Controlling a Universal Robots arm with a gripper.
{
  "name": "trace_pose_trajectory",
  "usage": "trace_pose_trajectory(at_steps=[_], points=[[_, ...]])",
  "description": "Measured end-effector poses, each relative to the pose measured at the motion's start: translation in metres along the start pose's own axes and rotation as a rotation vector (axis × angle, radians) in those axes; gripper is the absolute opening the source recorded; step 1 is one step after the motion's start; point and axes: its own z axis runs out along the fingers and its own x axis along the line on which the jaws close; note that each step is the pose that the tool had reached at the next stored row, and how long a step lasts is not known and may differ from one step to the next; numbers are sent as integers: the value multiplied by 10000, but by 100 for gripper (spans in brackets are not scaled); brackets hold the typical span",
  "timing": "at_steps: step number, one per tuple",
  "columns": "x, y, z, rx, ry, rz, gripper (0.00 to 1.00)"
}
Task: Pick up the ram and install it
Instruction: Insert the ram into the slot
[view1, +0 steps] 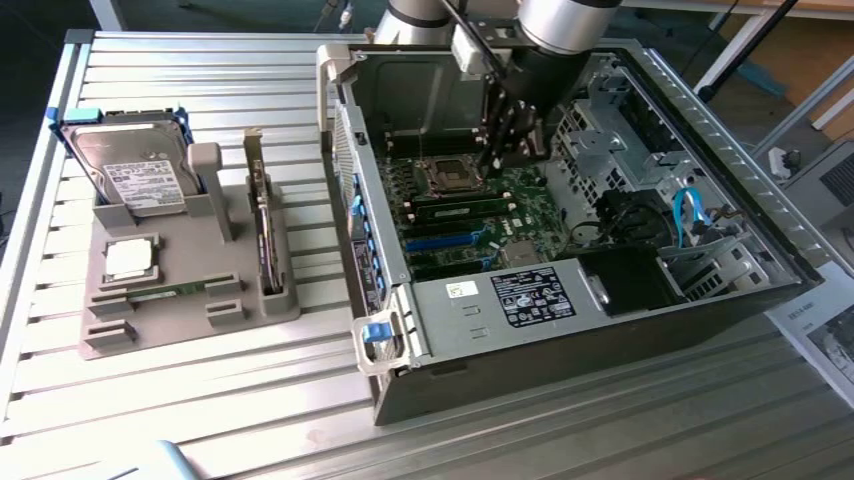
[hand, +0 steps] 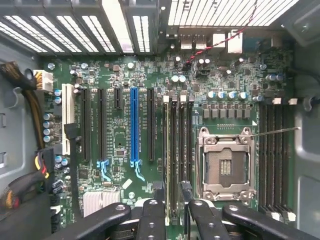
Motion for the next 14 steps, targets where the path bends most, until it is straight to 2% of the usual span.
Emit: trace_pose_trajectory(at_steps=[14], points=[[-9, 9, -390, 0, 2, 0, 25]])
